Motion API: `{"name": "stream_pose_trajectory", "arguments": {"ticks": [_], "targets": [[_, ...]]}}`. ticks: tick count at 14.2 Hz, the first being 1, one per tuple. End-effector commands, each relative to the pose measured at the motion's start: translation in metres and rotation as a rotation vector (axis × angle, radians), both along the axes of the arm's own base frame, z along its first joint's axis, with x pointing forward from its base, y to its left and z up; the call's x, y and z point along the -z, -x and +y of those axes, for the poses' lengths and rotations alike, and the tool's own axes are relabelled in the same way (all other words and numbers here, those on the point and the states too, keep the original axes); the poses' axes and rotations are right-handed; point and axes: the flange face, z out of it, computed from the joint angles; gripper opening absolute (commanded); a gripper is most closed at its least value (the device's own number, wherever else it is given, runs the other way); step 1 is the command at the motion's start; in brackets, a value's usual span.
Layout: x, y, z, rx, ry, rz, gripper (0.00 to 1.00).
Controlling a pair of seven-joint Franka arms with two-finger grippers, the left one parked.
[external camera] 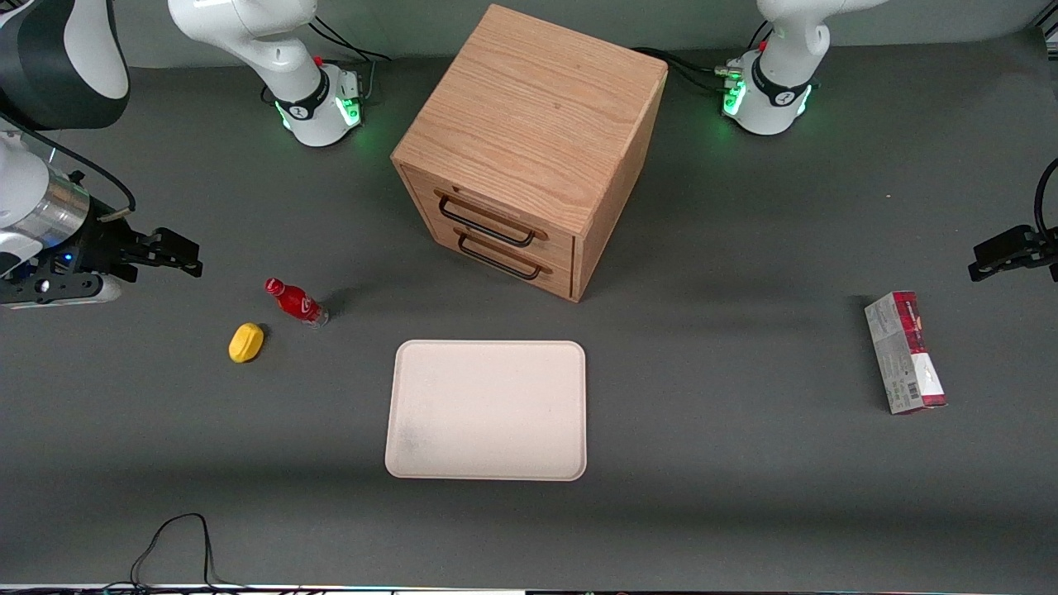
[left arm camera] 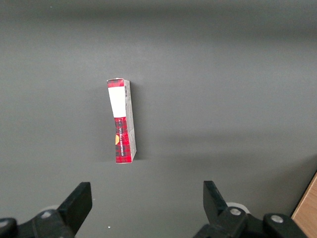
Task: Place coke bottle on tray
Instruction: 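Move the open right gripper toward the red Coca-Cola bottle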
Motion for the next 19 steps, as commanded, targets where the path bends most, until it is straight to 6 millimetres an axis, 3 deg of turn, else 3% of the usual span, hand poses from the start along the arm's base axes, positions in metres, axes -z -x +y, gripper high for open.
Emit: {"name": "stream_pose_trajectory", "arguments": {"ticks": [1, 16, 19], "targets": [[-0.0071, -0.0029, 0.0038, -0.015, -0.014, 0.019, 1.0], [-0.0124, -0.0059, 0.0088, -0.021, -0.033, 0.012, 1.0], [-0.0105, 0.001, 0.0093, -0.027, -0.033, 0.057, 1.0]]}}
